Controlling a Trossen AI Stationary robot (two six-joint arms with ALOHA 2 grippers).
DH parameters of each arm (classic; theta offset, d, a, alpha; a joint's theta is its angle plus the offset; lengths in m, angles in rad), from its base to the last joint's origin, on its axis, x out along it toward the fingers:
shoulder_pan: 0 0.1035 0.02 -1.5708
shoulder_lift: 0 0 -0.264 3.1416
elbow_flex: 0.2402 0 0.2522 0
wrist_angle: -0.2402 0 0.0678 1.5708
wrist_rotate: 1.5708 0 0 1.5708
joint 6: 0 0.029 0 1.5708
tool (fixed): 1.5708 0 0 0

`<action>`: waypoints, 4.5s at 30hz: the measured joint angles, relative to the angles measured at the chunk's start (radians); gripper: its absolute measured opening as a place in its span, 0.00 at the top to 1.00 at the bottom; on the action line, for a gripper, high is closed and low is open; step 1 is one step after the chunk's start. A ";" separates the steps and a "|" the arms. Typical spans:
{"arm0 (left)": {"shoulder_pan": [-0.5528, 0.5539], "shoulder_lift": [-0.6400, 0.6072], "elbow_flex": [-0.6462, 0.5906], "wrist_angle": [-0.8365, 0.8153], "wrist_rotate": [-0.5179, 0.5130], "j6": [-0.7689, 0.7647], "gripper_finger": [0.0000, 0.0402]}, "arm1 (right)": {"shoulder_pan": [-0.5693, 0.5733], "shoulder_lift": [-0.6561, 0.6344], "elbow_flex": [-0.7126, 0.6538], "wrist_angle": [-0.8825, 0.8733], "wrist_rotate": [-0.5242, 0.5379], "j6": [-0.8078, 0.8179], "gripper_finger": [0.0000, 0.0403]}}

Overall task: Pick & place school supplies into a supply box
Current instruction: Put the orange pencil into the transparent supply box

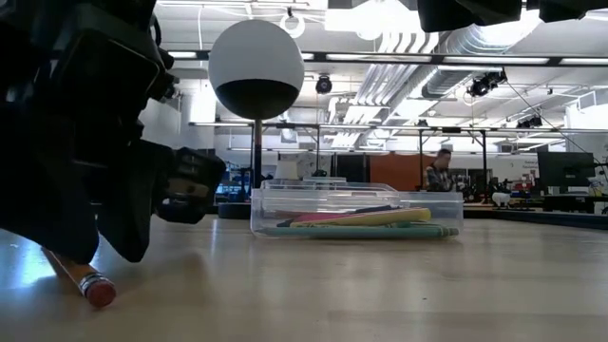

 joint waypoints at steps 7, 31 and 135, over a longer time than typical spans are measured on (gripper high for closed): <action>0.000 0.014 0.000 0.030 0.003 0.000 0.71 | 0.000 0.000 0.000 0.000 0.000 0.000 0.82; 0.000 0.004 -0.002 0.028 0.059 0.019 0.71 | 0.000 0.000 0.000 0.000 0.000 0.000 0.82; 0.000 0.080 0.020 0.020 0.089 0.286 0.93 | 0.000 0.000 0.000 0.000 0.000 0.000 0.82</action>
